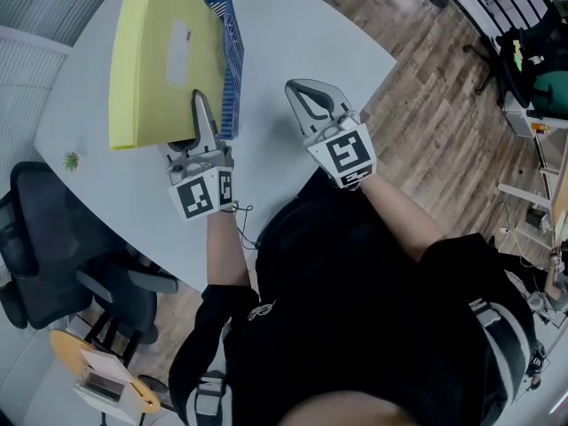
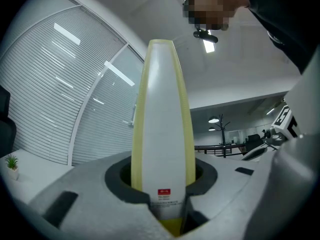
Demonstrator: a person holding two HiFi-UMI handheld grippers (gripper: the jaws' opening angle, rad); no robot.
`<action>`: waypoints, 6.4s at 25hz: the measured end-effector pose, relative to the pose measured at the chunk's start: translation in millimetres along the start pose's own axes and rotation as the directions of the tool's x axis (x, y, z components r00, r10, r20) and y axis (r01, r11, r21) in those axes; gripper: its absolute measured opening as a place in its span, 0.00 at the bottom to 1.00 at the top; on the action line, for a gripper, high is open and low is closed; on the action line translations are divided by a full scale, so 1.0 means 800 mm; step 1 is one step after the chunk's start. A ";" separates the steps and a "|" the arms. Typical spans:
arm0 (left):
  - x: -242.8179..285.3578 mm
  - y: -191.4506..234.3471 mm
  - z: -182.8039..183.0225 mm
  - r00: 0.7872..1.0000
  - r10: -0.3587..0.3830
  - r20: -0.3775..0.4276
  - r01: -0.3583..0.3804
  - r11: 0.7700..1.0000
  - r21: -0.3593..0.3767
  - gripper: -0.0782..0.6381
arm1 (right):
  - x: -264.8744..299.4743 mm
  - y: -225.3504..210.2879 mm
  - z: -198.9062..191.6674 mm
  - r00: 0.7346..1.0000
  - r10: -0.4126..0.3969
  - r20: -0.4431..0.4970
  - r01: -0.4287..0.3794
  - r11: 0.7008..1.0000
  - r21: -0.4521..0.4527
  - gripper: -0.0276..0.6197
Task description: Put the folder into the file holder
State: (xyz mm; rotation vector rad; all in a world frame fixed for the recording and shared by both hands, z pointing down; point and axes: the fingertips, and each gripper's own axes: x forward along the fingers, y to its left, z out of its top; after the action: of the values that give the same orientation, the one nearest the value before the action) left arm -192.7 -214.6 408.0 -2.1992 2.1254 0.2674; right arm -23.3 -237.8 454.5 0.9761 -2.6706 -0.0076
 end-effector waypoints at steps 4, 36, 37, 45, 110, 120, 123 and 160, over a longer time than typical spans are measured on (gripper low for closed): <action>0.002 -0.001 -0.006 1.000 -0.004 -0.016 0.004 1.000 0.016 0.32 | 0.002 -0.002 -0.001 1.000 -0.002 0.000 0.002 1.000 0.005 0.05; -0.005 0.000 -0.053 0.995 0.010 -0.104 -0.005 0.999 0.047 0.35 | 0.002 0.000 -0.013 1.000 -0.011 -0.020 0.012 0.999 0.035 0.05; -0.005 -0.001 -0.054 0.994 0.010 -0.106 -0.004 0.999 0.048 0.35 | 0.002 -0.001 -0.013 1.000 -0.011 -0.021 0.012 0.999 0.036 0.05; -0.005 -0.003 -0.069 0.990 0.000 -0.141 0.008 0.999 0.053 0.36 | 0.001 -0.004 -0.016 1.000 -0.015 -0.026 0.016 0.999 0.044 0.05; -0.012 -0.003 -0.135 0.946 0.004 -0.325 0.004 1.000 0.024 0.40 | 0.002 0.001 -0.033 0.998 0.001 -0.066 0.003 0.998 0.060 0.05; -0.012 -0.006 -0.137 0.941 -0.001 -0.338 0.016 0.999 0.042 0.41 | 0.003 0.002 -0.034 0.998 0.005 -0.065 -0.001 0.998 0.065 0.05; -0.011 -0.006 -0.138 0.940 0.001 -0.340 0.015 0.999 0.044 0.41 | 0.004 0.001 -0.035 0.998 0.006 -0.065 -0.001 0.998 0.066 0.05; -0.038 -0.002 -0.147 0.909 0.081 -0.408 -0.071 0.997 0.038 0.51 | 0.076 0.030 -0.050 0.964 0.256 -0.079 -0.248 0.964 0.096 0.05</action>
State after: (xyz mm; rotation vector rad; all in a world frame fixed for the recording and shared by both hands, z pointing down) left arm -182.9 -204.8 528.5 -2.3274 2.4013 -0.2404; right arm -71.3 -254.3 512.0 0.6358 -2.7089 0.2016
